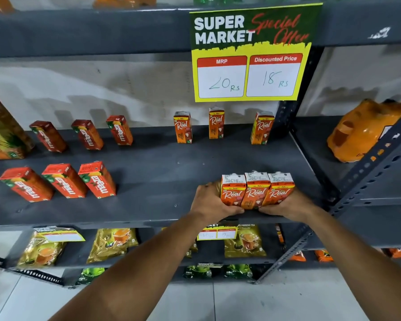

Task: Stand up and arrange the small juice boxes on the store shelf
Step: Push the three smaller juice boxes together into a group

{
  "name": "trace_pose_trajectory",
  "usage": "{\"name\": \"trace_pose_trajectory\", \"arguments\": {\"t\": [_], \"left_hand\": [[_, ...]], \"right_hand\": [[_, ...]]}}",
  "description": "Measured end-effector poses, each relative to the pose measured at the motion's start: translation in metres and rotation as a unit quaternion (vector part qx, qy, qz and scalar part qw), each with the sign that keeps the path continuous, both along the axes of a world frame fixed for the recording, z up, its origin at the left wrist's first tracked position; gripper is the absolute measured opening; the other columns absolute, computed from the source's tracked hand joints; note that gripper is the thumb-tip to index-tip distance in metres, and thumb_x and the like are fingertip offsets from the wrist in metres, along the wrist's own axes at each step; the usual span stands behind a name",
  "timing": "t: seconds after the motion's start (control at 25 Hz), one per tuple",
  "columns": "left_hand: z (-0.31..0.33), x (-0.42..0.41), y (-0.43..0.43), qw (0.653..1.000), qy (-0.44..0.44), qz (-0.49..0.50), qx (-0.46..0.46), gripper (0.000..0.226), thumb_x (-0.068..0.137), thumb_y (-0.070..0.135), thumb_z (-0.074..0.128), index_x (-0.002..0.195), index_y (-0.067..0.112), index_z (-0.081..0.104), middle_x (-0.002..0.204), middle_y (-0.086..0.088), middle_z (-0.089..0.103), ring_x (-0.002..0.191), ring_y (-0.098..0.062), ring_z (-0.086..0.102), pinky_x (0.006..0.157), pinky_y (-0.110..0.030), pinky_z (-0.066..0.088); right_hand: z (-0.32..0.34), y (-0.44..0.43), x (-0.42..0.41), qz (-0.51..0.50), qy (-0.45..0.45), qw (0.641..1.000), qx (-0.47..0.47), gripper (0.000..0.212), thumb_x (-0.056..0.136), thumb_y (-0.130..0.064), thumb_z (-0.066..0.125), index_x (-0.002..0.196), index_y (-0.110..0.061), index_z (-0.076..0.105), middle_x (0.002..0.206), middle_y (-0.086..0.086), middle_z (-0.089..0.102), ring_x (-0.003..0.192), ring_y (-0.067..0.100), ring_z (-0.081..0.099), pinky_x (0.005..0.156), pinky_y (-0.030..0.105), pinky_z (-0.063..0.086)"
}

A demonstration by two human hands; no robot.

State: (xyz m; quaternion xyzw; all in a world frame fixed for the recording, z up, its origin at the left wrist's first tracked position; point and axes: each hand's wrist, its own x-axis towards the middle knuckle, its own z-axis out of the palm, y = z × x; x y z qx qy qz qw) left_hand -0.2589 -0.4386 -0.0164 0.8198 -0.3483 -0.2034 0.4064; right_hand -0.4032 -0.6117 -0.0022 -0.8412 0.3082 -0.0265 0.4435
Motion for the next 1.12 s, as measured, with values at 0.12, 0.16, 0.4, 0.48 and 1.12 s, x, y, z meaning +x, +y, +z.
{"name": "trace_pose_trajectory", "arguments": {"t": [0.12, 0.16, 0.4, 0.48, 1.12], "left_hand": [[-0.001, 0.001, 0.001, 1.000, -0.008, -0.005, -0.008, 0.068, 0.050, 0.038, 0.092, 0.111, 0.027, 0.063, 0.107, 0.005, 0.069, 0.095, -0.006, 0.064, 0.089, -0.027, 0.052], [-0.002, 0.001, 0.001, 1.000, -0.013, -0.007, -0.008, 0.069, 0.051, 0.039, 0.092, 0.112, 0.027, 0.061, 0.109, 0.005, 0.069, 0.097, -0.007, 0.064, 0.090, -0.028, 0.052], [-0.008, 0.003, 0.003, 0.999, -0.031, -0.009, 0.024, 0.089, 0.043, 0.058, 0.086, 0.120, 0.033, 0.049, 0.117, 0.005, 0.061, 0.111, -0.016, 0.056, 0.095, -0.042, 0.051], [-0.006, 0.004, 0.006, 0.999, -0.015, -0.021, 0.021, 0.101, 0.043, 0.050, 0.090, 0.129, 0.037, 0.039, 0.127, 0.004, 0.050, 0.119, -0.017, 0.047, 0.100, -0.044, 0.046], [-0.022, 0.033, 0.222, 0.963, -0.113, 0.149, -0.196, 0.060, 0.064, 0.055, 0.076, 0.112, 0.022, 0.062, 0.115, 0.020, 0.064, 0.107, -0.006, 0.061, 0.090, -0.025, 0.049]], "right_hand": [[0.000, 0.000, -0.002, -0.003, 0.007, 1.000, 0.000, 0.044, 0.060, -0.018, 0.091, 0.095, -0.031, 0.066, 0.092, -0.015, 0.068, 0.087, 0.002, 0.061, 0.084, 0.028, 0.048], [0.002, 0.000, -0.002, 0.002, 0.005, 1.000, 0.001, 0.044, 0.061, -0.018, 0.091, 0.093, -0.032, 0.065, 0.091, -0.016, 0.066, 0.086, 0.002, 0.061, 0.084, 0.028, 0.047], [0.011, 0.005, -0.001, 0.032, 0.003, 0.999, -0.004, 0.047, 0.061, -0.016, 0.090, 0.092, -0.038, 0.062, 0.092, -0.019, 0.065, 0.098, 0.011, 0.064, 0.079, 0.022, 0.047], [0.014, 0.003, -0.012, 0.022, -0.011, 1.000, 0.002, 0.072, 0.058, -0.014, 0.092, 0.114, -0.039, 0.054, 0.104, -0.020, 0.062, 0.105, 0.006, 0.060, 0.082, 0.016, 0.043], [-0.033, 0.152, -0.011, 0.066, -0.145, 0.987, 0.006, 0.041, 0.077, -0.005, 0.076, 0.081, -0.045, 0.066, 0.087, -0.014, 0.069, 0.082, 0.004, 0.066, 0.071, 0.009, 0.046]]}}
